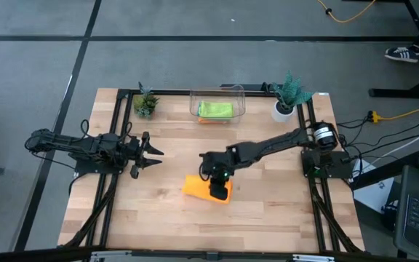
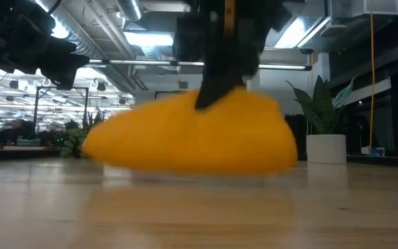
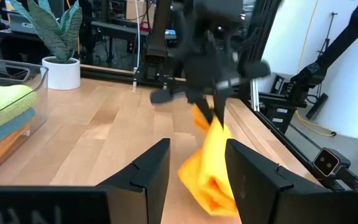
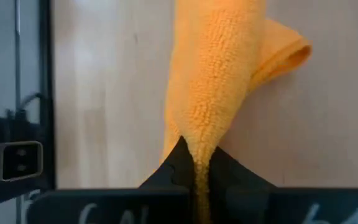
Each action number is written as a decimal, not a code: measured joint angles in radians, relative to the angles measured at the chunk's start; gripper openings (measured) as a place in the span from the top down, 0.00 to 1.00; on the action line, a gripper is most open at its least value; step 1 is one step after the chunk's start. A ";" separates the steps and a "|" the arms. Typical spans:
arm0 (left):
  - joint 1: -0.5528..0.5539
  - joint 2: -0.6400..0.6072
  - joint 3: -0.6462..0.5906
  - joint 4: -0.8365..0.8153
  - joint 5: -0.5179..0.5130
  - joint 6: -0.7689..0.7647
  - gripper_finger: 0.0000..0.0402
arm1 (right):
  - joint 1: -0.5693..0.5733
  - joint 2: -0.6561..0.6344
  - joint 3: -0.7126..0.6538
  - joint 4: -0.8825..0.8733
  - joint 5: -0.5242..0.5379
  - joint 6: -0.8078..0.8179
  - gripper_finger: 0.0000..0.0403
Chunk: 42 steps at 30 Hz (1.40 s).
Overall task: Fold microfiber towels
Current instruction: Fold the orange towel, then put the folded yellow towel into the transparent bin
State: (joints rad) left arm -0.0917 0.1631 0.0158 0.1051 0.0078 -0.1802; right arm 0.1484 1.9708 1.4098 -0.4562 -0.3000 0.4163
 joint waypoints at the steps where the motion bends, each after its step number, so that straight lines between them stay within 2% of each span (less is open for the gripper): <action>1: 0.000 0.000 0.000 0.000 0.000 0.000 0.63 | -0.007 -0.019 0.003 -0.005 0.005 -0.005 0.98; 10: 0.000 0.000 0.000 0.000 0.000 0.000 0.63 | -0.109 -0.179 0.003 -0.124 0.110 -0.106 0.98; 22: 0.000 0.000 0.000 0.001 0.000 0.000 0.63 | -0.400 -0.362 0.006 -0.173 0.126 -0.329 0.98; 29: 0.000 0.000 0.000 0.001 0.000 0.000 0.63 | -0.595 -0.349 0.078 -0.161 0.118 -0.566 0.98; 33: 0.000 0.000 0.000 0.001 0.000 0.000 0.63 | -0.688 -0.297 0.123 -0.169 0.068 -0.725 0.98; 37: 0.000 0.000 0.000 0.001 0.000 0.000 0.63 | -0.751 -0.227 0.136 -0.184 0.007 -0.843 0.98; 42: 0.000 0.000 0.000 0.001 0.000 0.000 0.63 | -0.784 -0.153 0.136 -0.188 -0.068 -0.910 0.98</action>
State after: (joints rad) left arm -0.0920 0.1631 0.0158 0.1059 0.0082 -0.1802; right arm -0.6358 1.8180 1.5460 -0.6440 -0.3679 -0.4934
